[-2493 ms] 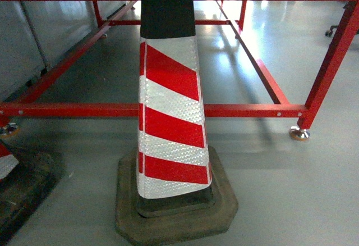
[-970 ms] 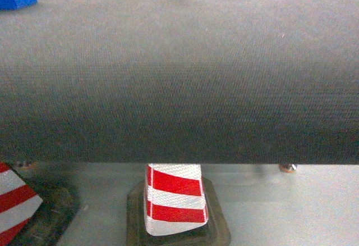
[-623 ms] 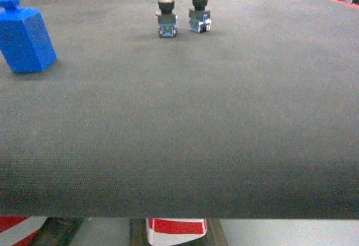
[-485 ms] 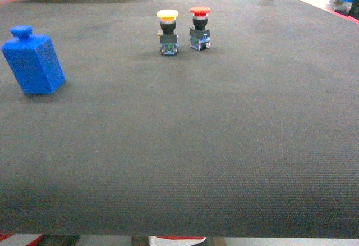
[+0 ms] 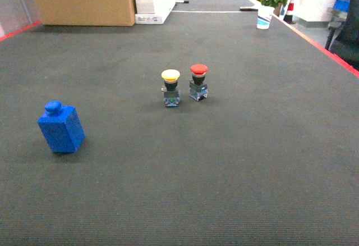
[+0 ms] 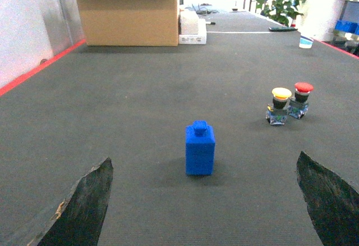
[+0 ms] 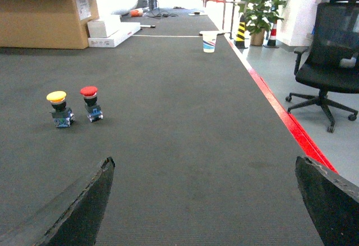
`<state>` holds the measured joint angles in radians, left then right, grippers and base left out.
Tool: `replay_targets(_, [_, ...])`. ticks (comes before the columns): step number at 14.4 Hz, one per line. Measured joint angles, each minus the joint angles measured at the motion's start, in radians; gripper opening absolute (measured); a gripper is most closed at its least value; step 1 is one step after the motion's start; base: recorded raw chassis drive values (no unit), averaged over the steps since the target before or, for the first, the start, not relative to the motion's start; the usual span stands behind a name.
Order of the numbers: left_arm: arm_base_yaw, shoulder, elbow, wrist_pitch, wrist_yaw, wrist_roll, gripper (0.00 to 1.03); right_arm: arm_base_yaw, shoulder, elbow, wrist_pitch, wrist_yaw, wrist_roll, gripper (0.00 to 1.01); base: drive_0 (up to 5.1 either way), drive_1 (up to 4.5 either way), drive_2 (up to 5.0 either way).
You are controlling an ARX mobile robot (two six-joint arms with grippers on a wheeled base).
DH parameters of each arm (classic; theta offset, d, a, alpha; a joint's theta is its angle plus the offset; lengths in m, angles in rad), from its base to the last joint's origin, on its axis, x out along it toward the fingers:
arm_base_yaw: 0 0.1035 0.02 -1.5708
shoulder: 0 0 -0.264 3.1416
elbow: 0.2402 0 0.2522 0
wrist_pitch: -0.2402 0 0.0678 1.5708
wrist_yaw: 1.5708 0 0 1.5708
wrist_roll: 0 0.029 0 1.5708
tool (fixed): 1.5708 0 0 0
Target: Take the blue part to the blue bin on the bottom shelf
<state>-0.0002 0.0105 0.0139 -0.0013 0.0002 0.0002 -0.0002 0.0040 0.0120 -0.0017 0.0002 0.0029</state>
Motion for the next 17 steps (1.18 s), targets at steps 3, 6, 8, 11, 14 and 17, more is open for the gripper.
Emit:
replay_targets(3, [0.0,0.0,0.0,-0.004,0.0,0.0,0.98,0.0,0.0,0.0,-0.005,0.0,0.0,0.98,0.0,0.0,0.0])
replay_targets(6, [0.0,0.0,0.0,-0.004,-0.001,0.0,0.98,0.0,0.0,0.0,-0.004,0.0,0.0,0.98,0.0,0.0,0.0])
replay_targets(8, [-0.05,0.021,0.0,0.041,-0.114,-0.024,0.98,0.0,0.0,0.0,-0.004,0.0,0.0,0.98,0.0,0.0,0.0])
replay_targets(11, [-0.067,0.396,0.0,0.39,-0.179,-0.047,0.98,0.0,0.0,0.0,-0.004,0.0,0.0,0.98,0.0,0.0,0.0])
replay_targets(14, [-0.055,1.189,0.204,0.879,-0.058,-0.053,0.98,0.0,0.0,0.0,-0.004,0.0,0.0,0.98,0.0,0.0,0.0])
replay_targets(17, [-0.063,1.66,0.47,0.807,-0.053,-0.061,0.98,0.0,0.0,0.0,-0.004,0.0,0.0,0.98,0.0,0.0,0.0])
